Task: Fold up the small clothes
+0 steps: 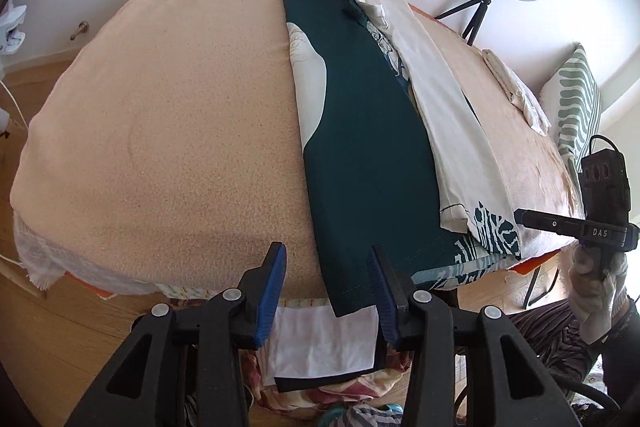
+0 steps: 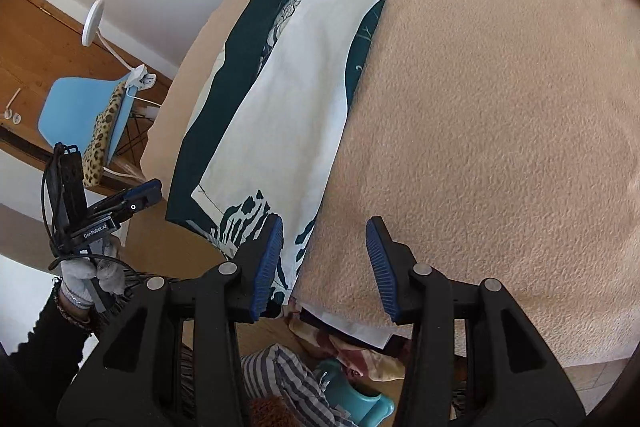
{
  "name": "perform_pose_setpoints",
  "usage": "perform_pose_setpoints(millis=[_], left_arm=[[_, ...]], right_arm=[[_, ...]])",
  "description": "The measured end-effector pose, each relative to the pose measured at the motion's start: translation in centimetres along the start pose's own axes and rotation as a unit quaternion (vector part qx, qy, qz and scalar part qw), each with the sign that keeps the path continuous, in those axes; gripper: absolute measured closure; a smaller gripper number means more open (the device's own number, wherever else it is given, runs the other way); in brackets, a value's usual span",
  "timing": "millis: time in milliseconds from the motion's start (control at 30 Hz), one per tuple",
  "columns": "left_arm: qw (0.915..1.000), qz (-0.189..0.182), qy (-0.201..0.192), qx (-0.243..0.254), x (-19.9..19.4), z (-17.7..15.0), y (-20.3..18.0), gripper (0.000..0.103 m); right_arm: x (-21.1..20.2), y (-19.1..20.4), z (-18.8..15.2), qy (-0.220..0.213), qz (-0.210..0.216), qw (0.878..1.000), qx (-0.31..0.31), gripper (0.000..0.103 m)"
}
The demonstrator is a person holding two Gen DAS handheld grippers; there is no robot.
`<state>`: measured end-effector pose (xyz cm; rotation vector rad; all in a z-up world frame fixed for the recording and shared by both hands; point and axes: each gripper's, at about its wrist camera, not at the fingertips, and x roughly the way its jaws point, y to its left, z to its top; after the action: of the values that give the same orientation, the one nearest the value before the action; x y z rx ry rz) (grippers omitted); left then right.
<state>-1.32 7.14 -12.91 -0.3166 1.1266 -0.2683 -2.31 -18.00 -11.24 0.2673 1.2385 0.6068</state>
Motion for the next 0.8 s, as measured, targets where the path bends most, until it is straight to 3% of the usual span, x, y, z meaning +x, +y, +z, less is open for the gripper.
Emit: perform_pose_setpoints(millis=[233,333,400,433,467,700,800], left_arm=[[0.9996,-0.024,0.012,-0.004,0.7,-0.3,-0.6,0.062],[0.9991,-0.037,0.016,-0.013,0.8,-0.2,-0.4,0.073],[0.9992,-0.033,0.018,-0.013,0.9,-0.2,-0.3,0.09],[0.999,-0.037,0.019,-0.017,1.0,-0.2,-0.2,0.099],[0.9985,-0.045,0.022,-0.022,1.1,-0.2,0.0,0.101],[0.9974,-0.062,-0.004,-0.037,-0.2,-0.4,0.4,0.103],[0.9978,-0.054,0.006,-0.037,0.4,-0.5,0.6,0.103]], right_arm=[[0.5,0.3,-1.3,0.013,0.066,0.998,-0.008,0.057],[1.6,0.7,-1.6,0.028,0.08,0.996,-0.009,0.067],[2.0,0.9,-1.6,0.035,0.085,0.996,-0.014,0.079],[2.3,1.0,-1.6,0.04,0.083,0.996,-0.014,0.09],[2.6,0.9,-1.6,0.044,0.083,0.995,-0.012,0.096],[1.6,0.0,-2.3,0.034,0.117,0.992,0.017,0.1],[1.2,0.0,-2.6,0.024,0.119,0.993,0.015,0.1]])
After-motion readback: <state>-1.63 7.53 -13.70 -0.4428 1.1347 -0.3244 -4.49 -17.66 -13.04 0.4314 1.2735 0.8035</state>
